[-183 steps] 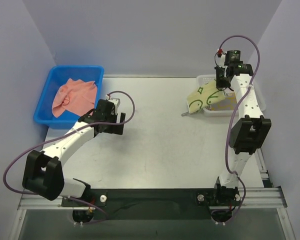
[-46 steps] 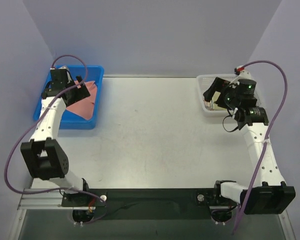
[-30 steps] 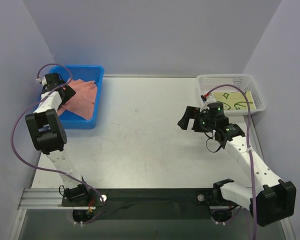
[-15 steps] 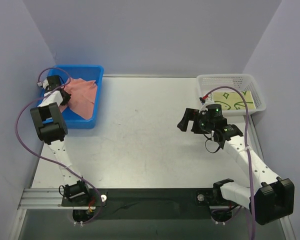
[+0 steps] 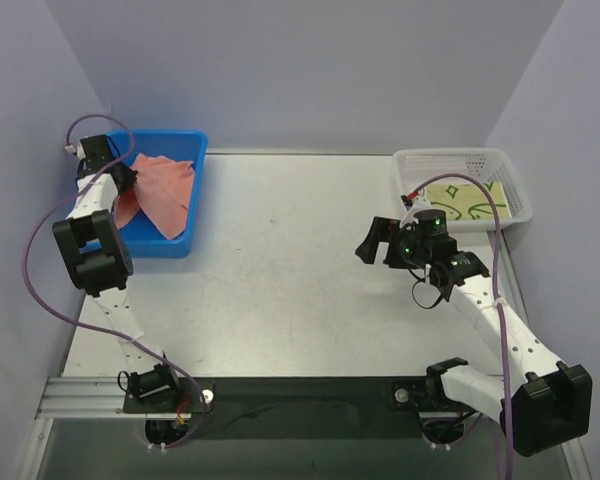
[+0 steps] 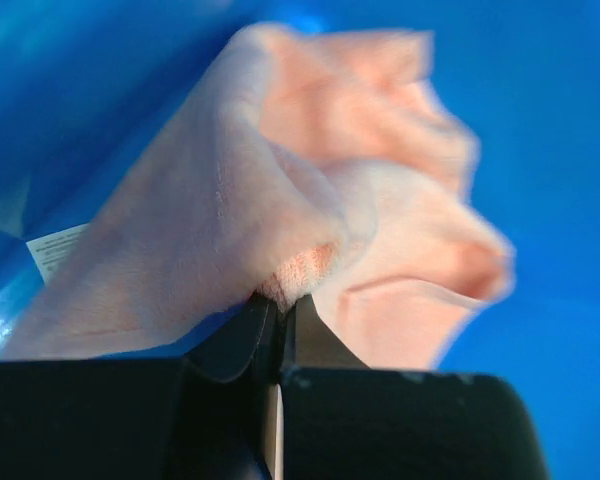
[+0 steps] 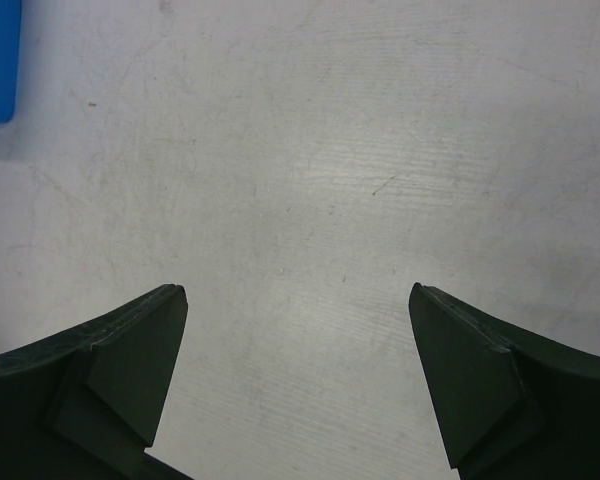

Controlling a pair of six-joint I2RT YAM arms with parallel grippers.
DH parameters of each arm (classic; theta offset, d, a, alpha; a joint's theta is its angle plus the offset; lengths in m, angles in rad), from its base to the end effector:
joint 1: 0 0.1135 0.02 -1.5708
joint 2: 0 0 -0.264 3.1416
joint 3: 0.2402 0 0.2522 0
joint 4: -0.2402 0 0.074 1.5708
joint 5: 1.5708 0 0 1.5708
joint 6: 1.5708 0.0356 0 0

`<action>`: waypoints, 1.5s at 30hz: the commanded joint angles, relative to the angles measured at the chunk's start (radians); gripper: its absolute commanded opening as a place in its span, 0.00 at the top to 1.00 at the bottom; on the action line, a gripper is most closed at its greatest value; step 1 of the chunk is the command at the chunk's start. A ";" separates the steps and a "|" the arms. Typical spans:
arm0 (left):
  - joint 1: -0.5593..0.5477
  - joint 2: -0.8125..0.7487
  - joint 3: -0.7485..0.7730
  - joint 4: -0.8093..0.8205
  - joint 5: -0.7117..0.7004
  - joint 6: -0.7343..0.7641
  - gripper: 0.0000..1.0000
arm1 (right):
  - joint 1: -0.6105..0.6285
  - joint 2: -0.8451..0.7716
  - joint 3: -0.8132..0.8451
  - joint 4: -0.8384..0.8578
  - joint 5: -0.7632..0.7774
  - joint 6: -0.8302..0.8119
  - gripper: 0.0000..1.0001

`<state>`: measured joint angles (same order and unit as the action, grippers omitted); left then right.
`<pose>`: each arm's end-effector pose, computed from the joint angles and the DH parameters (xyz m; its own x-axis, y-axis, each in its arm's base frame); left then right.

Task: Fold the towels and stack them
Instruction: Grab crumpled towel, then move the towel to the center of the board

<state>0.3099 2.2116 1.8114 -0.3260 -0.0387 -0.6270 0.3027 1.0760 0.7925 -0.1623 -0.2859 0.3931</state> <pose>0.4841 0.1565 0.2122 -0.3172 -0.7172 -0.6206 -0.6401 0.6447 -0.4179 0.2301 0.0824 0.2883 -0.5828 0.2030 -0.7869 -0.3309 0.8251 0.4579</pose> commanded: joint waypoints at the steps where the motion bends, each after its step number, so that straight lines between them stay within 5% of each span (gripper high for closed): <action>1: -0.018 -0.211 0.086 0.091 0.065 -0.031 1.00 | 0.007 -0.050 -0.006 -0.016 -0.009 0.010 0.00; 13: -0.279 -0.386 0.347 0.039 0.149 -0.083 1.00 | 0.007 -0.169 -0.006 -0.083 0.022 0.004 0.00; 18: -0.419 -0.473 0.307 0.027 0.198 -0.092 1.00 | 0.009 -0.215 -0.003 -0.111 0.027 0.003 0.00; 22: -0.552 -0.646 0.048 0.067 0.218 -0.115 1.00 | 0.009 -0.258 0.008 -0.158 0.033 -0.007 0.00; 28: -0.735 -0.958 -0.646 0.192 0.185 -0.184 0.99 | 0.012 -0.301 -0.004 -0.223 0.030 -0.023 0.00; 34: -0.982 -1.179 -1.229 0.188 0.226 -0.267 0.63 | 0.022 -0.274 -0.018 -0.267 -0.022 -0.039 0.01; 40: -1.032 -1.462 -1.351 -0.035 0.261 -0.277 0.23 | 0.065 -0.145 -0.010 -0.278 -0.062 -0.066 0.04; 45: -1.020 -1.477 -1.250 -0.159 0.091 -0.205 0.21 | 0.134 -0.010 0.042 -0.276 -0.024 -0.105 0.09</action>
<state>-0.7197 0.7200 0.4763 -0.4263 0.1627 -0.8776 0.4038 1.0176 0.7799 -0.4194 -0.3195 0.3313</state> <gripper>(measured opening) 0.790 0.918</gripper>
